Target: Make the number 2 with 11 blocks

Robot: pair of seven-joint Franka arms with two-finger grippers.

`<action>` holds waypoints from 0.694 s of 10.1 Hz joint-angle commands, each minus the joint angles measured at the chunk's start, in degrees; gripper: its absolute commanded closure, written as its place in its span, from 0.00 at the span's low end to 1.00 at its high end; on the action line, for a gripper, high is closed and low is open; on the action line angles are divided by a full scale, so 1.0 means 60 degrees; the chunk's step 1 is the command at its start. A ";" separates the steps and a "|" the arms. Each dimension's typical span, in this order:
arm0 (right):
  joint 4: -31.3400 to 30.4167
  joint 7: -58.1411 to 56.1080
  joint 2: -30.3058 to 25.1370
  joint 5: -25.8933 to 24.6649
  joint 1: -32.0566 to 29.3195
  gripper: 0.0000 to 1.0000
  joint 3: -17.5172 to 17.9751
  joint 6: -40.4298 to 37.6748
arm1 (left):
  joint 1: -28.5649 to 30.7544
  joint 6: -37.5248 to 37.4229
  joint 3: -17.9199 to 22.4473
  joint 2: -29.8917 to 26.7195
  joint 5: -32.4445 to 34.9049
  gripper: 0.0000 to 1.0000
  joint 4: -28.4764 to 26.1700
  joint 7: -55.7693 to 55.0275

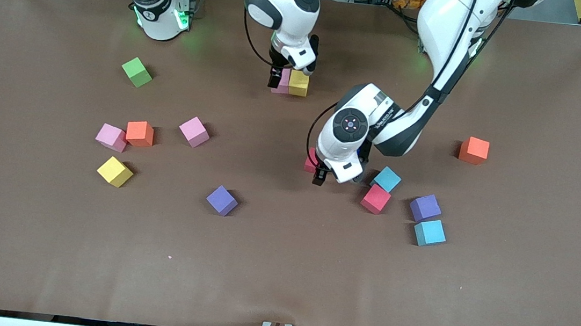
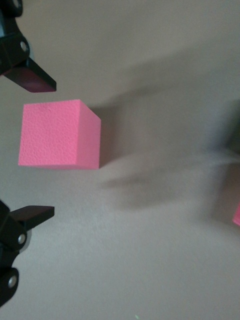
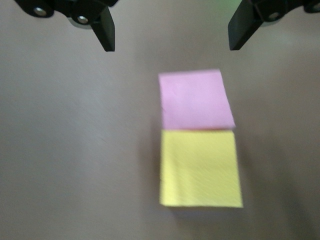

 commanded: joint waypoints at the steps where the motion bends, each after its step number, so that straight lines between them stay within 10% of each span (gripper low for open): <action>1: -0.0315 0.0106 -0.1025 -0.0112 -0.1229 0.00 0.0054 -0.0639 | -0.0121 0.0363 0.0001 0.0237 -0.0162 0.00 -0.0017 -0.0245; 7: -0.0300 0.0091 -0.1058 -0.0097 -0.6133 0.00 0.0040 -0.0876 | -0.0342 0.0555 0.0015 0.0575 -0.0030 0.00 -0.0120 -0.0304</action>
